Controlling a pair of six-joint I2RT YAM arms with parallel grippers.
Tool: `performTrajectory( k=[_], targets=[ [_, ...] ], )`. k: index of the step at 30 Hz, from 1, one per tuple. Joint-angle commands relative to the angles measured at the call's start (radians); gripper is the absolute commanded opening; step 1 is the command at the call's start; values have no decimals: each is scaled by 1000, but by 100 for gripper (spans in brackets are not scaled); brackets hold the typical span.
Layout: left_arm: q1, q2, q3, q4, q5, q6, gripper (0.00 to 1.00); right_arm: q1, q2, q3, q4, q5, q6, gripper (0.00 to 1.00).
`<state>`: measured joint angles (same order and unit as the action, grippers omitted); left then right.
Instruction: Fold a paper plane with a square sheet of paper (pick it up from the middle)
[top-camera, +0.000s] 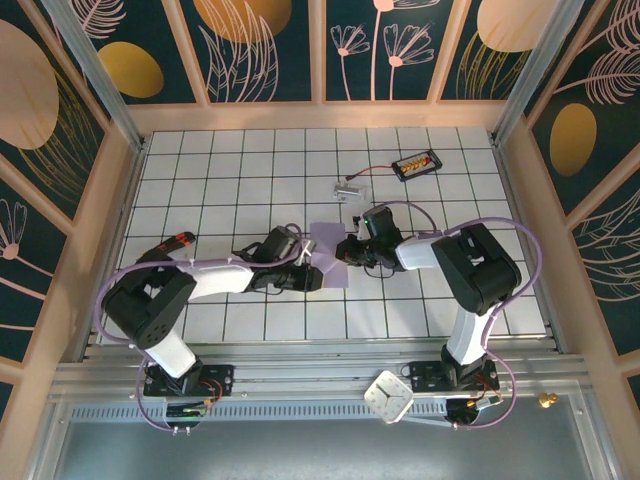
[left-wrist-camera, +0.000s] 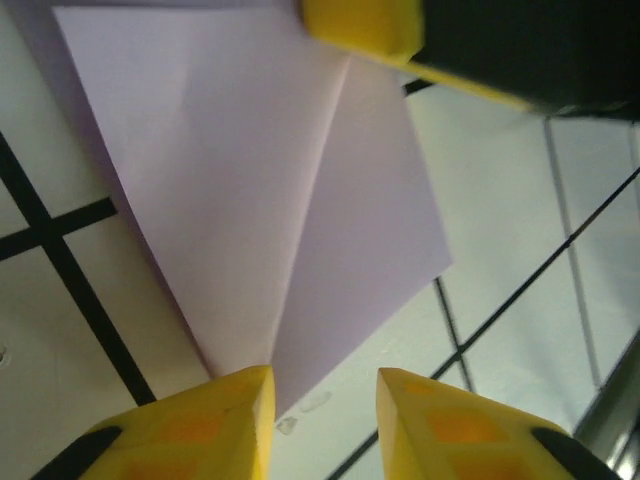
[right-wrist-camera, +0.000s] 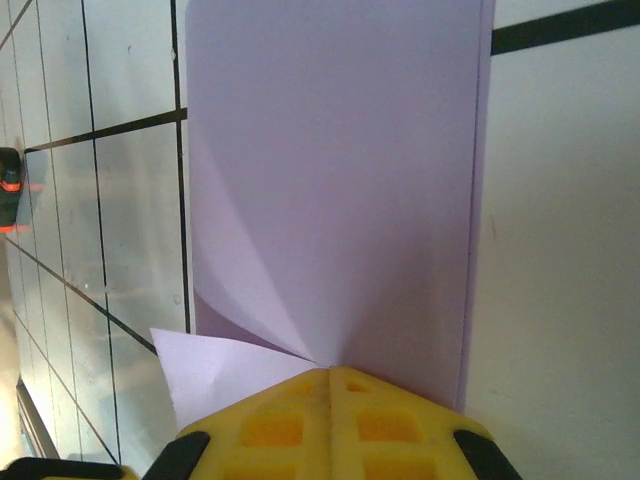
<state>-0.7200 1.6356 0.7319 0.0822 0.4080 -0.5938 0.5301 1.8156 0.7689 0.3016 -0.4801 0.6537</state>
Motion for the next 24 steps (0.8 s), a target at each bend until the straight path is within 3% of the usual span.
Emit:
performTrajectory(
  k=[1, 3, 6, 10, 16, 24],
  targets=[
    [1, -37, -2, 72, 21, -86, 34, -5, 24, -34, 11, 5, -5, 0],
    [1, -9, 15, 91, 33, -99, 30, -7, 24, -40, 13, 5, -4, 0],
    [1, 49, 54, 74, 37, -86, 14, -10, 23, -44, 11, 5, -6, 0],
    [2, 110, 79, 51, 13, -55, 1, -15, 19, -48, 4, 10, -11, 0],
    [4, 155, 47, 19, -20, -22, 0, -20, 24, -46, -24, 34, -28, 0],
    [14, 101, -91, 64, 15, -72, 0, -27, 35, -44, -87, 69, -58, 0]
  ],
)
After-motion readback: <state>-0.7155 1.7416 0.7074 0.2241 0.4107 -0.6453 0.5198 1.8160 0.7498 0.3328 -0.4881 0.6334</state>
